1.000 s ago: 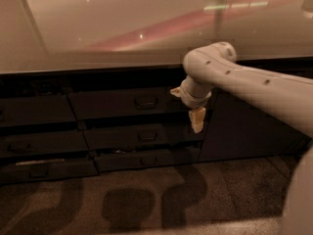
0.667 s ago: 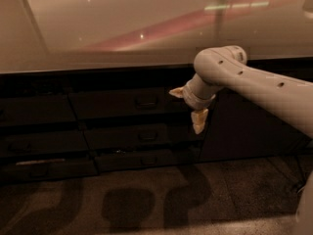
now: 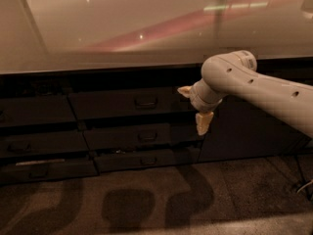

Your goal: Open top drawer

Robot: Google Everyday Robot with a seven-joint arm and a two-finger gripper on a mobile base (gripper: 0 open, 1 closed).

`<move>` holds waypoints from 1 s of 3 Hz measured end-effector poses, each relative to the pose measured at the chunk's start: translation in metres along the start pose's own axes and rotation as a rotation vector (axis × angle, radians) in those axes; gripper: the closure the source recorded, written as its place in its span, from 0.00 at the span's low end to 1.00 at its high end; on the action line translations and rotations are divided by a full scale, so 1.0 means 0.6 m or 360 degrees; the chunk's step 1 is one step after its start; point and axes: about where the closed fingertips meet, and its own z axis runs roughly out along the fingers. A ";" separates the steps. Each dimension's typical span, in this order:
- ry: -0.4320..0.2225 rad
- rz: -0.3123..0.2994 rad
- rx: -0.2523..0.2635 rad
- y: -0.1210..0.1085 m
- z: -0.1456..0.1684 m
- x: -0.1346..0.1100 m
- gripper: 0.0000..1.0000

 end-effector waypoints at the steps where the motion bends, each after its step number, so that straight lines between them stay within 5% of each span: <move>1: -0.0011 0.0088 0.0094 -0.025 0.006 -0.003 0.00; 3: -0.0008 0.0110 0.0075 -0.030 0.010 0.007 0.00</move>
Offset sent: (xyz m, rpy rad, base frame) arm 0.0122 0.0073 0.0028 0.0503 -0.0391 -0.0520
